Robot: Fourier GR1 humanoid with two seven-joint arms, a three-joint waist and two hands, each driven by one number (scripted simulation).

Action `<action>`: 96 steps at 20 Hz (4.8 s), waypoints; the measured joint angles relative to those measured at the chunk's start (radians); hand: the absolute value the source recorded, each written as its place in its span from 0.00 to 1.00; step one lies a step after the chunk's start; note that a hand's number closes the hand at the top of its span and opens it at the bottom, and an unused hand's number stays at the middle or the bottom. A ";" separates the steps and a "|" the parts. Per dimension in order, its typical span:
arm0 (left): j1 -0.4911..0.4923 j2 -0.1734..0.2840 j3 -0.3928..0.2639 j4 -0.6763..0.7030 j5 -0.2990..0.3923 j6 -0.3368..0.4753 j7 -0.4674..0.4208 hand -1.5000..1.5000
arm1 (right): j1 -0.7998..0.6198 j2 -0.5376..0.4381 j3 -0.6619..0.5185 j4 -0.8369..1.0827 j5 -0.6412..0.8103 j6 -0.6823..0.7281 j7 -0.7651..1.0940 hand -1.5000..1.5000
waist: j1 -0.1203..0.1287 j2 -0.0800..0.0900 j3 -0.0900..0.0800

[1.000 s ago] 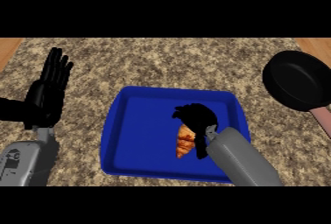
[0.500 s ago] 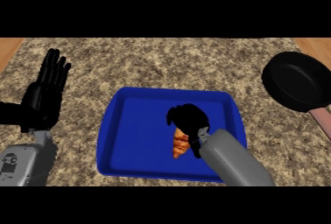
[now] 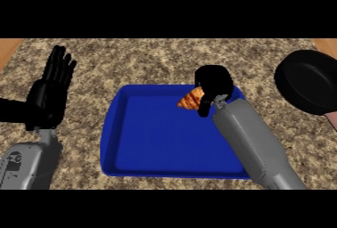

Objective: Pick the croissant from the tray and place it in the pot

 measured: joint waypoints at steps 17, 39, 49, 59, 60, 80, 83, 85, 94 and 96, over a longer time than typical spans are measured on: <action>-0.047 -0.026 -0.052 0.003 -0.012 -0.018 0.004 0.50 | -0.440 -0.232 -0.273 0.269 0.424 -0.339 0.645 1.00 | 0.090 0.025 -0.003; 0.005 0.003 0.023 0.021 -0.003 -0.009 -0.005 0.50 | -0.355 -0.336 -0.508 0.332 0.604 -0.467 0.658 1.00 | -0.019 -0.017 0.001; 0.028 -0.010 0.020 -0.007 -0.015 -0.009 -0.006 0.50 | -0.164 -0.376 -0.601 0.283 0.558 -0.571 0.573 1.00 | -0.019 -0.017 0.001; 0.022 -0.014 0.026 0.015 -0.017 -0.022 -0.019 0.50 | -0.093 -0.359 -0.794 0.341 0.321 -0.681 0.464 0.00 | -0.017 -0.014 0.002; 0.022 -0.017 0.024 0.015 -0.020 -0.021 -0.019 0.50 | -0.083 -0.361 -0.810 0.355 0.288 -0.699 0.427 0.00 | -0.016 -0.014 0.002; 0.039 -0.016 0.040 -0.009 -0.023 -0.029 -0.001 0.50 | -0.048 -0.311 -0.908 0.156 -0.027 -1.096 0.124 0.00 | -0.028 -0.023 0.001; 0.049 -0.021 0.039 -0.013 -0.028 -0.026 -0.004 0.50 | 0.047 -0.281 -0.909 0.027 -0.075 -1.124 0.088 0.00 | -0.037 -0.025 0.001; 0.038 -0.016 0.045 -0.015 -0.028 -0.022 0.012 0.50 | 0.109 -0.271 -0.908 -0.067 -0.109 -1.126 0.079 0.00 | -0.040 -0.025 0.001; 0.043 -0.035 0.037 -0.019 -0.047 -0.013 0.008 0.50 | 0.457 -0.189 -0.905 -0.548 -0.232 -1.079 0.093 0.00 | -0.043 -0.025 0.000; 0.045 -0.031 0.045 -0.018 -0.041 -0.022 0.007 0.50 | 0.531 -0.173 -0.913 -0.641 -0.252 -1.059 0.108 0.00 | -0.041 -0.024 0.000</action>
